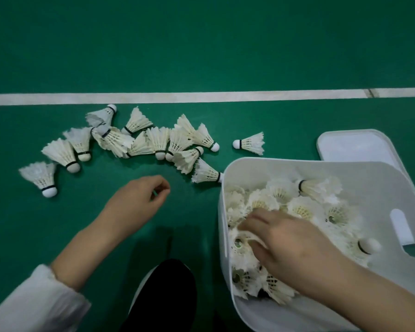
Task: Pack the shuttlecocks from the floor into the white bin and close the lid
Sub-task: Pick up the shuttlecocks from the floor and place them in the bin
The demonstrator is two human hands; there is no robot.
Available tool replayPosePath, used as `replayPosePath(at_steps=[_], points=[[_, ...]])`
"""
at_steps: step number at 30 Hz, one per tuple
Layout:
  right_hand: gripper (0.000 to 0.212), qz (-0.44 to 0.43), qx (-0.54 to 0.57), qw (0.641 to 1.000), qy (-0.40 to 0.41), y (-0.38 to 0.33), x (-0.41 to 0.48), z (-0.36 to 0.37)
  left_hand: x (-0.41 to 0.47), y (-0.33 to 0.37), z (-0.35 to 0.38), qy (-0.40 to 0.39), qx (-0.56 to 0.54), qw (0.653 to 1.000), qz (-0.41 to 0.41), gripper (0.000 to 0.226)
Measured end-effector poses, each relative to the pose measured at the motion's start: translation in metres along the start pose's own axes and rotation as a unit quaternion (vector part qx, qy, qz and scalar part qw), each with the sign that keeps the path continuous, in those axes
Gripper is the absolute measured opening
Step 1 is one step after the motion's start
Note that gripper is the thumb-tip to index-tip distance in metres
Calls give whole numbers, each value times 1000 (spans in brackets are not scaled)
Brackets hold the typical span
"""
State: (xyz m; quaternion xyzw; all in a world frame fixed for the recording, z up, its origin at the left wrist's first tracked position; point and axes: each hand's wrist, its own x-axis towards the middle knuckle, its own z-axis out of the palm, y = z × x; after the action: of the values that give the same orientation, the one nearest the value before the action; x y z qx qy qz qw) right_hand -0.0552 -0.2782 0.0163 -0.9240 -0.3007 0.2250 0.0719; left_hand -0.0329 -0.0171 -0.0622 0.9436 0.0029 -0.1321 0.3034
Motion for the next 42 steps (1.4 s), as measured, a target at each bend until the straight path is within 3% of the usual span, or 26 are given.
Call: replayPosePath(at_steps=[4, 8, 12, 17, 21, 24, 27, 31, 33, 36, 39, 42], points=[[27, -36, 81, 994, 56, -23, 45, -35, 16, -23, -5, 5, 23, 1000, -10, 10], [23, -89, 38, 993, 73, -50, 120, -20, 40, -44, -12, 36, 53, 998, 9, 13], [31, -42, -103, 994, -16, -66, 187, 8, 67, -56, -20, 60, 157, 985, 29, 25], [40, 64, -269, 952, -128, -52, 225, 29, 100, -67, -15, 14, 278, 959, 42, 35], [39, 51, -246, 956, -152, -41, 239, 35, 106, -76, -12, -5, 335, 942, 34, 37], [39, 24, -240, 959, -150, -36, 243, 35, 103, -80, -8, -5, 339, 940, 30, 21], [39, 57, -197, 965, -162, -31, 245, 34, 95, -86, -8, 61, 290, 954, 49, 6], [41, 55, -101, 990, -77, -42, 234, 17, 73, -87, -13, 173, 157, 969, 76, 21], [41, 19, -85, 996, -23, -50, 223, 7, 68, -81, -16, 165, 67, 983, 54, 21], [25, 35, -38, 998, 31, -57, 206, 6, 78, -73, -18, 144, -7, 989, -14, 21], [13, 60, 14, 995, 83, -59, 195, 16, 101, -68, -18, 146, 9, 987, -72, 29], [17, 79, 62, 989, 108, -59, 186, 20, 124, -67, -17, 129, 97, 984, -78, 47]])
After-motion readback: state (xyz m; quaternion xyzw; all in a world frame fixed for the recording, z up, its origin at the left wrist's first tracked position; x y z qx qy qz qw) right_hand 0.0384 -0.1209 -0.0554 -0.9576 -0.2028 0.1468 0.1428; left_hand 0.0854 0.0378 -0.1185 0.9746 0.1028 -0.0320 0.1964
